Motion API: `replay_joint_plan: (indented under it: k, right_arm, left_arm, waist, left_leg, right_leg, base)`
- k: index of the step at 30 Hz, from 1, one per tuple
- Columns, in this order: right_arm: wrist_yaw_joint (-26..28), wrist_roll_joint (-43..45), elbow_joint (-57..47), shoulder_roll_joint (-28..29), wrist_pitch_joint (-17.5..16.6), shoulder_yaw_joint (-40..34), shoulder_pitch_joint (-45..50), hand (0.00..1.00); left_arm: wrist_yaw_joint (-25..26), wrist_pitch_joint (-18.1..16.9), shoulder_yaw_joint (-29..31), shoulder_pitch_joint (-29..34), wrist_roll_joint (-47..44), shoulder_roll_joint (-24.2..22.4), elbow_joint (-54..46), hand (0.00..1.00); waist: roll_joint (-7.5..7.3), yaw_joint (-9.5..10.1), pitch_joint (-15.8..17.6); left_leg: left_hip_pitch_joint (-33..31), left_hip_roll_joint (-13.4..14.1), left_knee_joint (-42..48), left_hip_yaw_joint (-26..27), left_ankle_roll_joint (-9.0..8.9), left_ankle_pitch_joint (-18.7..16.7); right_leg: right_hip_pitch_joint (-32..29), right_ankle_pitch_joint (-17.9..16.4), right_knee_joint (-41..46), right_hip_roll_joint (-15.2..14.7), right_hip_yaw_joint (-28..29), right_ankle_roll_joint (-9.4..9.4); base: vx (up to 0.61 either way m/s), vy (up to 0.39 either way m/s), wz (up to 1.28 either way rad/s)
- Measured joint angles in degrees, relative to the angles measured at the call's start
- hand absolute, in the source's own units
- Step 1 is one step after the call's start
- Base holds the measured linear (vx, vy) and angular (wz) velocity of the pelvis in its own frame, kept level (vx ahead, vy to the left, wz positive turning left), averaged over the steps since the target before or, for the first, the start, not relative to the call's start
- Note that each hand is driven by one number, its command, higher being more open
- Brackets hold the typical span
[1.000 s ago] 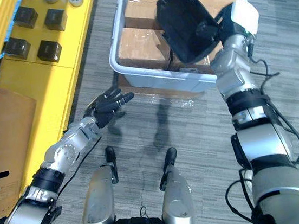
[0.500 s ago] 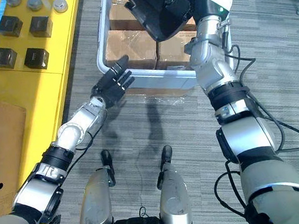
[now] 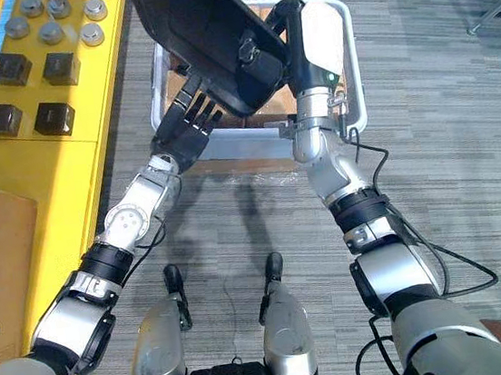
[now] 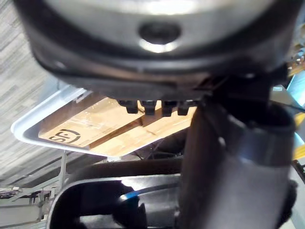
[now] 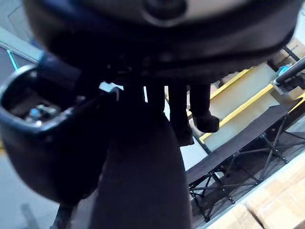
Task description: Walk over and take three plastic housings, then place them on the shelf
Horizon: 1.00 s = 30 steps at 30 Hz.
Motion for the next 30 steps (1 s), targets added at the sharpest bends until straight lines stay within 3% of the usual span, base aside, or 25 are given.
replay_joint_plan:
  k: [7,11,12,16,19,22,30]
  right_arm:
    - [0.1,0.2,0.0,4.6,-1.6,4.2,1.5,0.0]
    - [0.6,0.7,-0.1,6.4,-1.1,4.3,4.3,0.0]
    - [1.4,2.2,-1.8,6.9,-0.5,4.3,6.6,0.0]
    - [3.0,2.6,-10.2,9.8,-0.7,6.4,17.9,0.0]
    - [3.3,2.6,-10.6,12.1,-0.6,6.1,20.9,0.0]
    - [4.4,2.6,-10.6,12.7,-0.6,5.7,23.7,0.0]
    - [5.0,2.5,-10.9,13.1,-1.1,5.0,27.3,0.0]
  left_arm:
    - [-1.4,-1.4,-2.3,1.3,0.1,-0.8,0.7,1.0]
    - [4.3,-8.3,-2.9,3.5,3.8,-2.3,0.6,1.0]
    - [8.3,-11.7,-2.0,3.5,5.3,-3.0,0.6,0.0]
    - [15.7,-18.4,4.2,3.9,9.8,-3.9,0.6,0.0]
    - [16.5,-18.9,4.5,7.2,12.6,-4.6,-0.6,0.0]
    - [16.4,-18.9,4.5,11.2,12.8,-6.0,-1.9,0.0]
    - [16.5,-18.6,4.6,14.4,14.9,-8.5,-1.9,0.0]
  waist:
    - [-0.33,0.21,-0.2]
    - [-1.43,0.41,-0.9]
    - [-2.07,0.63,-1.3]
    - [-3.2,0.05,-2.1]
    - [-3.21,0.23,-2.3]
    - [-3.57,0.32,-4.6]
    - [-3.65,0.14,-7.0]
  left_leg:
    - [2.6,-0.5,-2.4,-0.1,-0.01,1.0]
    - [3.3,-0.6,-2.8,-0.3,-0.04,1.0]
    - [3.3,-0.6,-2.8,-0.3,-0.05,1.0]
    - [3.7,-0.6,-2.9,-0.3,-0.12,0.9]
    - [5.2,-0.6,-3.5,-0.1,-0.37,0.5]
    - [5.3,-0.6,-3.5,0.3,-0.55,-0.2]
    - [6.2,-0.4,-3.6,0.5,-0.68,-0.3]
  right_leg:
    - [2.2,0.0,-1.1,-0.1,-0.5,0.01]
    - [3.4,0.1,-2.1,-0.1,-1.0,0.13]
    - [3.5,0.1,-2.2,-0.1,-1.0,0.13]
    - [4.0,0.1,-2.6,0.0,-1.0,0.13]
    - [5.3,0.0,-3.0,0.1,-0.9,0.16]
    - [5.3,-0.1,-3.4,0.1,-0.7,0.1]
    - [6.2,-0.1,-3.9,0.3,-0.5,0.14]
  base:
    - [0.0,0.002,0.02]
    - [0.0,0.001,0.04]
    - [0.0,0.0,0.0]
    - [0.0,0.0,0.0]
    - [-0.02,0.0,-0.02]
    - [-0.01,0.003,-0.05]
    - [0.01,0.0,-0.02]
